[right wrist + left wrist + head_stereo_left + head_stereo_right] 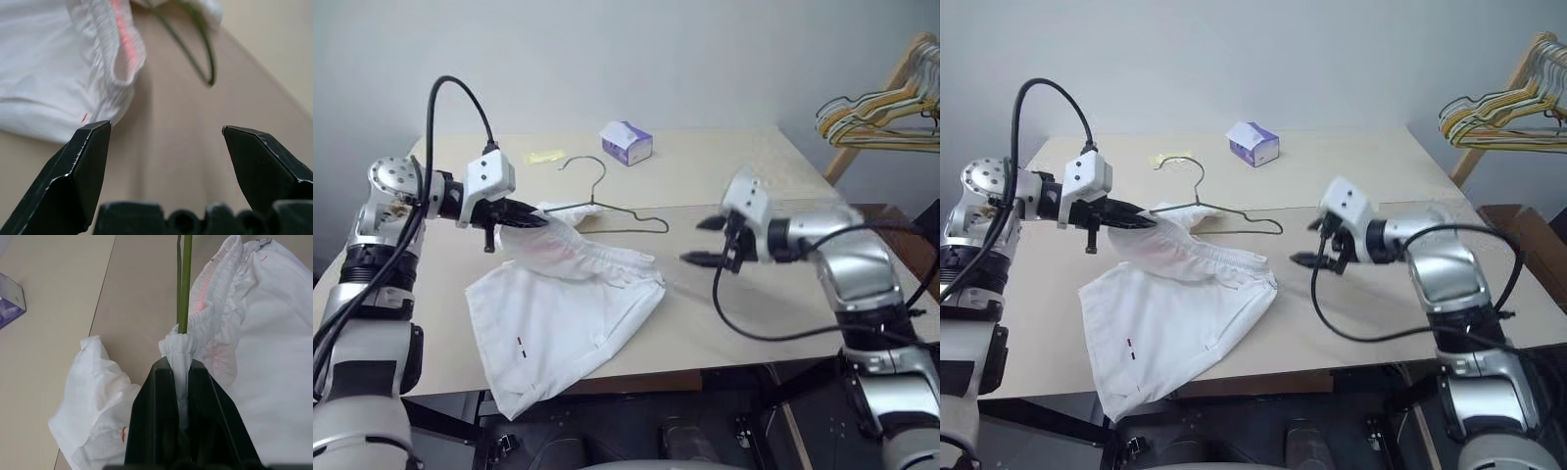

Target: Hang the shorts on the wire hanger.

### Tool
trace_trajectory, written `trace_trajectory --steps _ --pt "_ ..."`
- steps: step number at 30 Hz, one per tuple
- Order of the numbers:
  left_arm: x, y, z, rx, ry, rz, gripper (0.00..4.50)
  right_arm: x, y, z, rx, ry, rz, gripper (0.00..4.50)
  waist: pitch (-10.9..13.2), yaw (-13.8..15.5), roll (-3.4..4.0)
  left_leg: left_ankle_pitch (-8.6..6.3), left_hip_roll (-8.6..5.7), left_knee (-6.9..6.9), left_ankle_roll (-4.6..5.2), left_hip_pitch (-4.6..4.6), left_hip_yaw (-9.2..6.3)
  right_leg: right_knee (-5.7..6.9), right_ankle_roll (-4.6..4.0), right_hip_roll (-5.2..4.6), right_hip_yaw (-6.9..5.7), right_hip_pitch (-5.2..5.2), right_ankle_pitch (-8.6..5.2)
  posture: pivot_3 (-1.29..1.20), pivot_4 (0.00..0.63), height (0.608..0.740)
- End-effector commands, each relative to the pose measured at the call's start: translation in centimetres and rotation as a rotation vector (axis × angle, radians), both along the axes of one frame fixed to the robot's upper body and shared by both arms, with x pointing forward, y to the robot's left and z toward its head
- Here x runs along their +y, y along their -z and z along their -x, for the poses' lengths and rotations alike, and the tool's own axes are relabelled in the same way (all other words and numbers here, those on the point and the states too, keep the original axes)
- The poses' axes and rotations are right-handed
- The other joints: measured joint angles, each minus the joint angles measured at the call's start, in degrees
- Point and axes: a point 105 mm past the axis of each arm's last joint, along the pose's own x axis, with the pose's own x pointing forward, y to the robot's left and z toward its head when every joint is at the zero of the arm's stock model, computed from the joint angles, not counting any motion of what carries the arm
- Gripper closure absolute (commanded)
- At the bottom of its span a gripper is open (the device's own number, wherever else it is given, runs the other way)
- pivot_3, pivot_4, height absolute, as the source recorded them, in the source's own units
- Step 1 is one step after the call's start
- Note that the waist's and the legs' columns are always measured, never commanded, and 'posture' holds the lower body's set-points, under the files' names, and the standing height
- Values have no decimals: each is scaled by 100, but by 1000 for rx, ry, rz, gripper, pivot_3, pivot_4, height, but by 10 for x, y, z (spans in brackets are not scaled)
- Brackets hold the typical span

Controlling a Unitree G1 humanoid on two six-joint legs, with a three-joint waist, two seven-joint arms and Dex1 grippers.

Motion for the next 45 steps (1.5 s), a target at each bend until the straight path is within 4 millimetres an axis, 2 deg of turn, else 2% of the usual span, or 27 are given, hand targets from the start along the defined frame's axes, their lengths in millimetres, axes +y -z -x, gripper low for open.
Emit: trace_trajectory --steps 1,4,7,13,17,18,25,28,31,34,38,45 --pt "0 -21 -1 -74 3 24 4500 20 0 3 63 4 -101 273 0 -38 0 0 0 0 0 3 0 1 0 1 0 1 0 -64 0 740" --pt "0 -21 -1 -77 2 27 4500 37 10 5 148 4 -174 273 0 -110 0 0 1 0 0 3 -3 3 0 2 1 2 0 -60 0 740" --pt "-1 -22 -1 -78 5 28 4500 48 22 3 201 19 -186 825 -1 -117 -1 0 -1 0 0 -4 -5 4 1 -1 0 1 1 -53 0 740" --pt "0 -23 2 -79 6 31 4500 52 38 -4 242 69 -183 2878 -1 -117 -2 0 0 0 0 -7 -6 4 3 -1 -1 -1 2 -44 0 740" --pt "0 -23 3 -80 4 34 4500 51 37 -6 244 82 -193 4296 -1 -118 -2 0 0 1 0 -6 -7 4 3 -1 -1 0 2 -43 0 740" --pt "0 -23 3 -79 5 36 4500 51 35 -7 243 85 -199 4462 -1 -118 -2 0 0 1 0 -6 -8 4 3 -1 -1 0 2 -45 0 740" --pt "1 -25 19 -28 93 72 4500 41 19 -13 138 96 -183 4462 -1 -129 -2 0 0 1 0 -7 -8 5 3 -1 -1 -2 2 -45 0 740" --pt "5 -25 29 6 118 68 4500 25 4 -23 91 142 -179 4462 -1 -139 -2 0 0 1 0 -6 -7 4 3 -1 2 -4 1 -57 0 740" --pt "8 -25 30 11 112 56 4500 9 -3 -31 63 169 -153 4462 -1 -121 -2 0 0 1 0 -5 -8 2 3 -1 1 -2 1 -51 0 740" --pt "7 -24 30 15 115 55 4500 -4 -6 -36 49 192 -137 4462 -2 -109 -2 0 0 1 0 -5 -8 0 4 -1 -1 1 1 -46 0 740" --pt "7 -22 23 0 65 57 4500 -13 -5 -33 18 165 -84 4462 -1 -118 -2 0 0 1 1 -7 -8 1 4 -1 0 -2 1 -43 0 740" --pt "7 -22 18 -18 35 83 4500 -15 0 -28 18 165 -77 4462 -2 -135 -2 0 0 2 1 -5 -7 1 4 0 1 -2 1 -57 0 740"
